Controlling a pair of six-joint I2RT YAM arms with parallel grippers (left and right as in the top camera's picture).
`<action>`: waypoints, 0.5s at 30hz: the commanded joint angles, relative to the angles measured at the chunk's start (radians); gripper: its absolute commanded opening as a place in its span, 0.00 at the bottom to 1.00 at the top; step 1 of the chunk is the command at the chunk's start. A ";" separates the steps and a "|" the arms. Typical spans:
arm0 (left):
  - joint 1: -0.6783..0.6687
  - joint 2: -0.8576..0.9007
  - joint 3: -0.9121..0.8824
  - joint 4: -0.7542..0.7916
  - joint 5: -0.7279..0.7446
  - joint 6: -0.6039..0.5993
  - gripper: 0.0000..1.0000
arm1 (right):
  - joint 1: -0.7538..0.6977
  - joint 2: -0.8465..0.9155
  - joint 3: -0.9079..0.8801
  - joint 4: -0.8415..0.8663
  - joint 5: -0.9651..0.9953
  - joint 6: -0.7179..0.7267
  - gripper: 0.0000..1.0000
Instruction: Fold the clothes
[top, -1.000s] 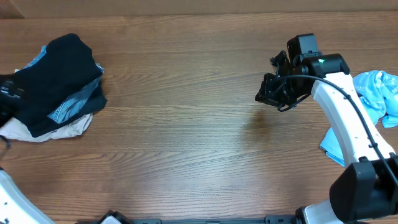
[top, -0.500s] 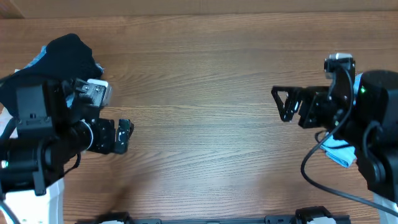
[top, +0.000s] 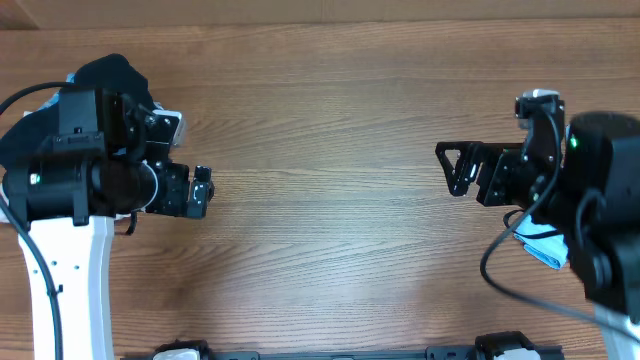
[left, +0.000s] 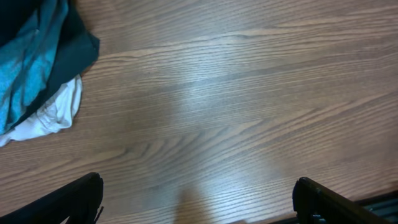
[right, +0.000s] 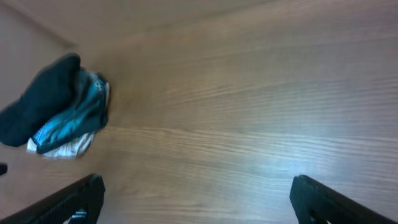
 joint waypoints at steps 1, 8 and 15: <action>-0.008 0.044 -0.006 0.005 -0.009 -0.011 1.00 | 0.002 -0.194 -0.187 0.145 0.098 -0.024 1.00; -0.008 0.104 -0.006 0.005 -0.009 -0.011 1.00 | 0.002 -0.639 -0.907 0.525 0.122 -0.013 1.00; -0.008 0.126 -0.006 0.005 -0.009 -0.011 1.00 | 0.002 -0.943 -1.235 0.559 0.099 -0.012 1.00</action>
